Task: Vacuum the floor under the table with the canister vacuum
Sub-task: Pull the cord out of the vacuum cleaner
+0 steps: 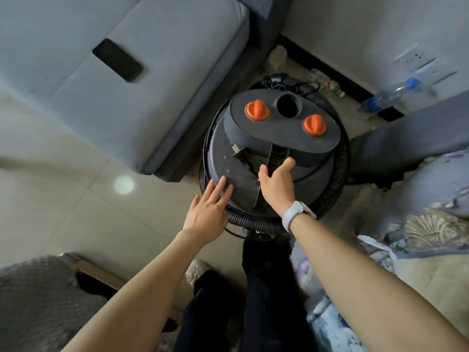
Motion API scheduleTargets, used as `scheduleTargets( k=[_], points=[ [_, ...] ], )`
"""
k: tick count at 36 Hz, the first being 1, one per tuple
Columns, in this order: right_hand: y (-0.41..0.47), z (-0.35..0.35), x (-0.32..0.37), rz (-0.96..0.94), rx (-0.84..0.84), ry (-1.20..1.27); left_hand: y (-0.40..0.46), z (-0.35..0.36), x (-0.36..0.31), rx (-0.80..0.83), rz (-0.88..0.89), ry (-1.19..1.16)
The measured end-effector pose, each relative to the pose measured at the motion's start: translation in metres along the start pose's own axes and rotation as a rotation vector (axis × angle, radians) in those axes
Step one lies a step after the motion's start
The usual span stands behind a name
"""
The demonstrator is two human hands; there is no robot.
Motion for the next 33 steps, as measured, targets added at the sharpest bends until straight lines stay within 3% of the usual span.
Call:
scheduleTargets(
  k=[14, 22, 33],
  points=[
    [-0.060, 0.028, 0.009, 0.105, 0.061, 0.085, -0.041, 0.026, 0.037, 0.062, -0.073, -0.080],
    [-0.095, 0.048, 0.006, 0.190, 0.094, 0.149, -0.069, 0.047, 0.065, 0.063, -0.074, -0.003],
    [-0.155, 0.101, 0.033, 0.163, 0.165, 0.101, -0.109, 0.067, 0.130, 0.060, -0.148, -0.010]
  ],
)
Point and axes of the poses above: each hand's wrist, its own y-axis towards the middle knuckle, its own z-axis out of the palm, x = y × z, the point moved 5 cm from there along y, towards the middle knuckle, and after that the axes turned 15 degrees about -z, right-handed, at the moved point
